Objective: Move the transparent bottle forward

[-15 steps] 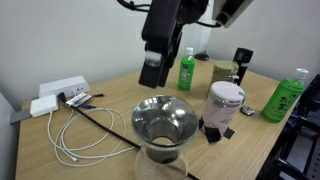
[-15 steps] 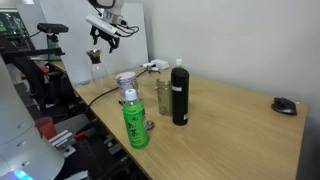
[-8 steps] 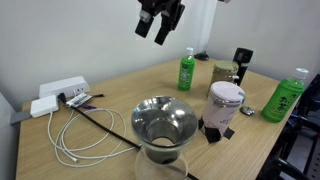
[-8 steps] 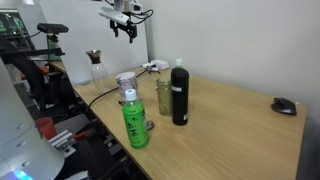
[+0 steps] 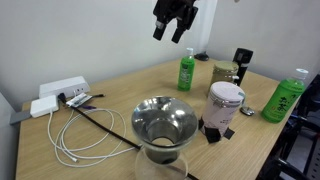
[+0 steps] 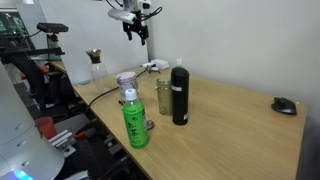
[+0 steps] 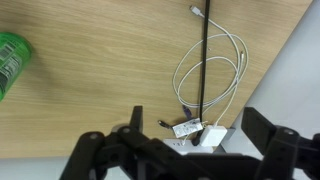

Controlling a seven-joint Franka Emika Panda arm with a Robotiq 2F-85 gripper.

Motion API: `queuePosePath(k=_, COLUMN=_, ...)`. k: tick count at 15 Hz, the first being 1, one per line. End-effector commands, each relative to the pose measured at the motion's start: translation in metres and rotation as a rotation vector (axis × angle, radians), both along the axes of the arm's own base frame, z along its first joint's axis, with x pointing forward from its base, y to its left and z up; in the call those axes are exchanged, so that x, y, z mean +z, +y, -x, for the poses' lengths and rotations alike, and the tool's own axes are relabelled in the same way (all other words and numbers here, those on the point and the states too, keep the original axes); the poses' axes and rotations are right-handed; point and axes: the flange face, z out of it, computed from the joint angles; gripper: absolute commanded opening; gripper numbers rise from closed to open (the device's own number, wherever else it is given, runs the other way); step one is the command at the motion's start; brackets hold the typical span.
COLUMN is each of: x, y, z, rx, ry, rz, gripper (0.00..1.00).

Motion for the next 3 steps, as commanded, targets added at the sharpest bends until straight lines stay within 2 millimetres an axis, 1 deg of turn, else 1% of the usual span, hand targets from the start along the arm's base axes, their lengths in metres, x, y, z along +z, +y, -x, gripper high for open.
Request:
queuePosePath(k=1, x=0.0006, y=0.0005, z=-0.0002, rx=-0.002, ry=0.001, rz=0.001, gripper=1.0)
queuePosePath(k=3, x=0.0006, y=0.0005, z=-0.0002, rx=-0.002, ry=0.001, rz=0.001, gripper=1.0)
